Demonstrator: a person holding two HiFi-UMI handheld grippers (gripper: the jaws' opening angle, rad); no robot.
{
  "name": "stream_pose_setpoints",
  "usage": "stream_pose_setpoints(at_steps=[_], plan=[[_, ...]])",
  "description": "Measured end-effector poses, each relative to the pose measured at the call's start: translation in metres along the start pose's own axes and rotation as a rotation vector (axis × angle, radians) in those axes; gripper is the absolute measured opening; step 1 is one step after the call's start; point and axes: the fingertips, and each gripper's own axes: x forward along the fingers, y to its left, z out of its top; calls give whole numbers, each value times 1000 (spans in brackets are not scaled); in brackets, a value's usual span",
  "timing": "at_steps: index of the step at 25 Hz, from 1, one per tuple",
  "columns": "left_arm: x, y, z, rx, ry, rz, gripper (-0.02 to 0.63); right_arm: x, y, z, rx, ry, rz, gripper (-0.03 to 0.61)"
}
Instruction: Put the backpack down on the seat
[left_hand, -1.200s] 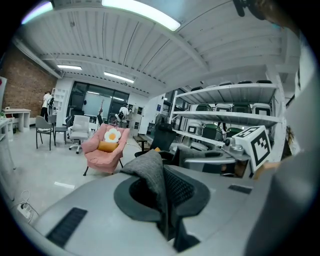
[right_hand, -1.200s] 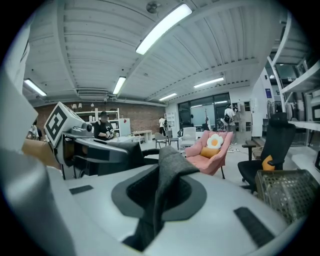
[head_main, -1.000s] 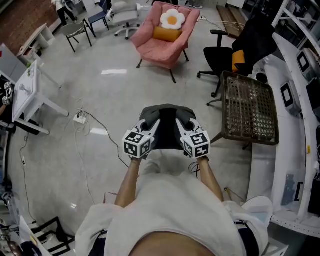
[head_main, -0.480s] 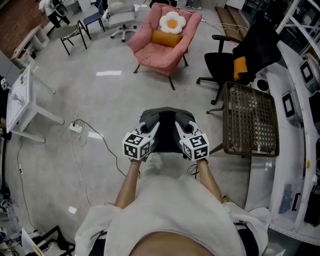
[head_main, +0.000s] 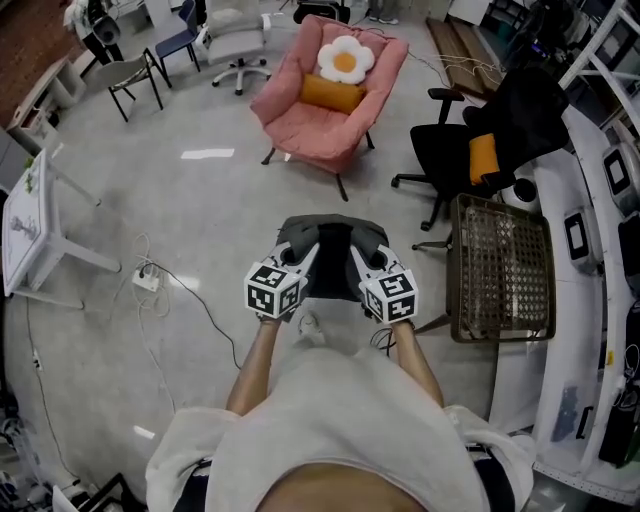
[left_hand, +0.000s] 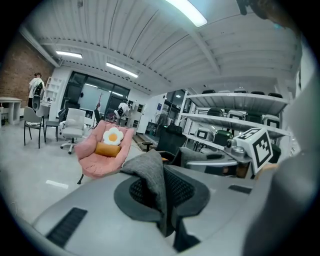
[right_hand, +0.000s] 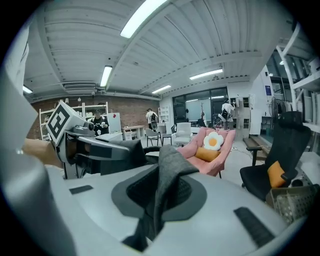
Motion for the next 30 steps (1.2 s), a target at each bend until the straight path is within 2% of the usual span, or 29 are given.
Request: stream_pose_setpoints(at_steps=[12, 30], plan=[[68, 102, 65, 21, 8, -37, 35, 110, -58, 59, -3, -10, -31, 26], [119, 167, 87, 27, 33, -22, 35, 186, -99, 76, -5, -11, -14, 26]])
